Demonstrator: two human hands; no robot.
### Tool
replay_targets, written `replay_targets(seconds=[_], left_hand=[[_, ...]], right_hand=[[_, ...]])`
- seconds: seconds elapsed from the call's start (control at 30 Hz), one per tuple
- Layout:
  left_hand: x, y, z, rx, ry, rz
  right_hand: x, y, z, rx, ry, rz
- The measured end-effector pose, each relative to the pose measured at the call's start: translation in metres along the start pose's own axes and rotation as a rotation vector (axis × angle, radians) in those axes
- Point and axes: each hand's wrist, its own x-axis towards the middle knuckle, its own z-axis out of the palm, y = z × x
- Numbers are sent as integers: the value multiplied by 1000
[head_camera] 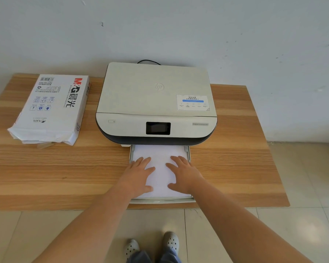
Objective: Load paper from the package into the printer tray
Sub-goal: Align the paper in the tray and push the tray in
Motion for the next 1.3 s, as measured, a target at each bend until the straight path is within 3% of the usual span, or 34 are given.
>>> replay_targets(seconds=[0.47, 0.9, 1.3], left_hand=[[-5, -6, 5, 159, -113, 45], [-10, -7, 12, 174, -110, 74], [-10, -7, 11, 164, -101, 69]], right_hand=[[-11, 14, 13, -251, -73, -96], [-19, 16, 20, -242, -72, -135], [-15, 11, 25, -213, -51, -39]])
